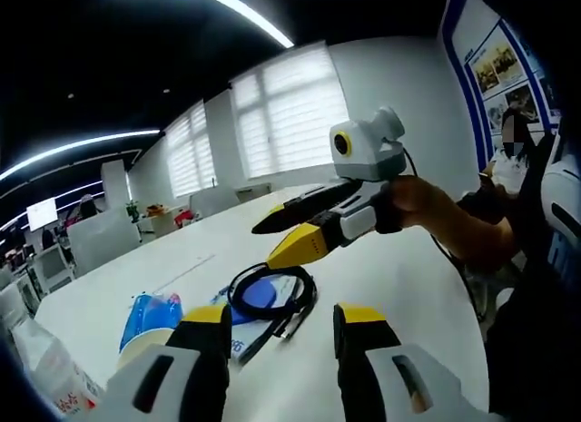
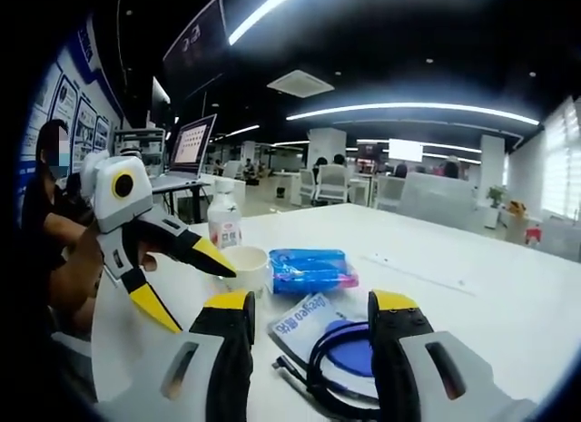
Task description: Arrange the tabletop items into an orderly group along one side of the table until the central work area is clear of visible clutter.
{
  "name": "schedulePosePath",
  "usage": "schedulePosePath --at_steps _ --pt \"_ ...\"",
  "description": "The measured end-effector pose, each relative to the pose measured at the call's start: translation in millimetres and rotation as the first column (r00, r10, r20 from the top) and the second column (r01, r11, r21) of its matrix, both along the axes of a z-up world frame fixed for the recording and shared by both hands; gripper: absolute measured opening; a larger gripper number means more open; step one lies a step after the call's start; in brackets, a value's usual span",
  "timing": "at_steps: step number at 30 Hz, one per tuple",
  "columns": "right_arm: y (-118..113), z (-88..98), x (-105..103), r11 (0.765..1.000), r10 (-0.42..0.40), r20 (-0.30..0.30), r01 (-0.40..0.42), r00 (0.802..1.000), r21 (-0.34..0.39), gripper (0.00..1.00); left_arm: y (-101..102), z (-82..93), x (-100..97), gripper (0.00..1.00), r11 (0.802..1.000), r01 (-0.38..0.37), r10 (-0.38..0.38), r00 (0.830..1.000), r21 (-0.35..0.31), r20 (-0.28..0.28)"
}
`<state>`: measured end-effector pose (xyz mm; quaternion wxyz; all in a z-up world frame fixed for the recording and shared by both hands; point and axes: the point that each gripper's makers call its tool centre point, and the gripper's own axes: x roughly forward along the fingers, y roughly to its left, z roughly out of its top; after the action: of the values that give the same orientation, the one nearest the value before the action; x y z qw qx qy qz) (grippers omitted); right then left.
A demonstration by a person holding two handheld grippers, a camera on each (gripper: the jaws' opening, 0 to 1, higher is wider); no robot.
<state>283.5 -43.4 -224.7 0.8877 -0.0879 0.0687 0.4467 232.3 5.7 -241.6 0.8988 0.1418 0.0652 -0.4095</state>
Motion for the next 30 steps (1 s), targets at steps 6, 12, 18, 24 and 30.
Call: schedulePosePath --at_steps 6,12,18,24,30 --pt "-8 -0.6 2 1.000 -0.017 -0.007 0.017 1.000 -0.003 0.47 -4 -3.3 3.8 0.43 1.000 0.000 0.000 1.000 0.011 -0.003" --pt "-13 -1.6 3 1.000 -0.028 -0.006 0.028 1.000 -0.005 0.47 -9 -7.5 7.2 0.43 1.000 -0.001 0.002 1.000 0.017 -0.013" --pt "-19 -2.7 5 0.999 -0.037 -0.007 0.037 0.999 -0.006 0.47 -16 -8.3 3.3 0.43 1.000 0.004 -0.004 1.000 0.018 -0.015" --pt "-25 -4.4 10 0.999 -0.051 -0.008 0.051 0.999 -0.009 0.47 -19 -7.4 5.7 0.42 1.000 0.001 -0.001 1.000 0.017 -0.019" --pt "-31 -6.9 11 0.998 -0.062 -0.011 0.062 0.998 -0.014 0.46 -23 -10.3 9.0 0.42 1.000 -0.002 0.002 1.000 0.020 -0.027"
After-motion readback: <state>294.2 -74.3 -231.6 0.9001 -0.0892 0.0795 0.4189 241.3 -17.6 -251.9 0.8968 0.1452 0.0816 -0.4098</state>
